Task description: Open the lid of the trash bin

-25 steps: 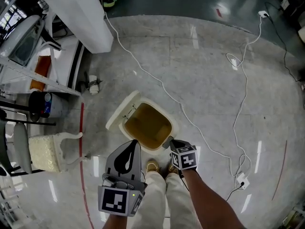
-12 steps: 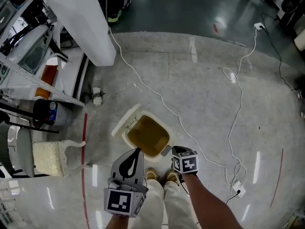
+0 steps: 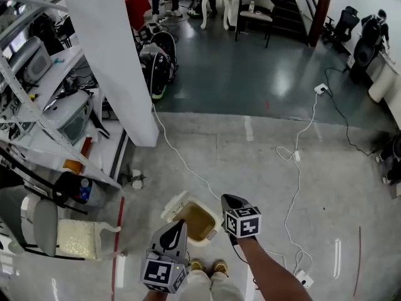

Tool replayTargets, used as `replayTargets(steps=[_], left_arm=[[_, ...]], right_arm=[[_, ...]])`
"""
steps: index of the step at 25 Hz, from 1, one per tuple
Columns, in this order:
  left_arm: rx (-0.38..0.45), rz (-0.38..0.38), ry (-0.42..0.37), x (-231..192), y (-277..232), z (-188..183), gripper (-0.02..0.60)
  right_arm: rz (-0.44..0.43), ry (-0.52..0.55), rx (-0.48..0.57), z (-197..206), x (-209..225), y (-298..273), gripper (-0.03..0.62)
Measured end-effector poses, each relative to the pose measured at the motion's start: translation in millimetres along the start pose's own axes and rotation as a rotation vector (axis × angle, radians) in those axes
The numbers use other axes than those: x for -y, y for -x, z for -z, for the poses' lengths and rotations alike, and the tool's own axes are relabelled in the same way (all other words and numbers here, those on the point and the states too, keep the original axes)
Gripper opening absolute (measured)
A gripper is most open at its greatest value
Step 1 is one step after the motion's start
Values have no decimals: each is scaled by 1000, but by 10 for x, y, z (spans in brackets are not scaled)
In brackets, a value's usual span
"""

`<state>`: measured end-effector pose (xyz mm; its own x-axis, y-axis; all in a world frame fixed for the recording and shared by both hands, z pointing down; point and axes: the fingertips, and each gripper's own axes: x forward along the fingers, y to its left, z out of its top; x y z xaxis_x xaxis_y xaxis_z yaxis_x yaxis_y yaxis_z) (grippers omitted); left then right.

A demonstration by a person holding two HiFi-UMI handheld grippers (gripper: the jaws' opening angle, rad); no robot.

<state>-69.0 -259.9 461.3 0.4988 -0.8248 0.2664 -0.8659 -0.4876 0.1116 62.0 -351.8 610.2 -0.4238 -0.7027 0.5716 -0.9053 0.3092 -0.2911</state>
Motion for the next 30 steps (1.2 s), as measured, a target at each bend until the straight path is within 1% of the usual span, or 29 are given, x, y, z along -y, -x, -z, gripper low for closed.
replayTargets(steps=[2,4,7,11,15,18,20,25,30], left_arm=[[26,15,-3,37,58,-268,-9],[47,27,3,95,150,-467,-9],[62,41,29,238,346,-673,-10],[107,72,54,421,450,-947,-9],[127,99,58,555,561,-1055,-9],[154,98,40,623,596,-1104,-9],[170,90,29,620,605,-1144,-9],[181,69,39,582,668,-1154,-9],[188,57,1,576,674,-1169,-9]], right_arm=[[-19,52,92,-510,-108,269,9],[-44,96,170,-886,-233,568,9],[-77,149,250,-1176,-458,1074,9],[-96,203,353,-1446,-694,1695,9],[-126,235,437,-1490,-1006,2220,9],[-113,287,478,-1435,-1121,2480,9],[-100,305,492,-1392,-1171,2585,9],[-104,270,517,-1249,-1224,2724,9],[-104,287,518,-1251,-1214,2758,9]])
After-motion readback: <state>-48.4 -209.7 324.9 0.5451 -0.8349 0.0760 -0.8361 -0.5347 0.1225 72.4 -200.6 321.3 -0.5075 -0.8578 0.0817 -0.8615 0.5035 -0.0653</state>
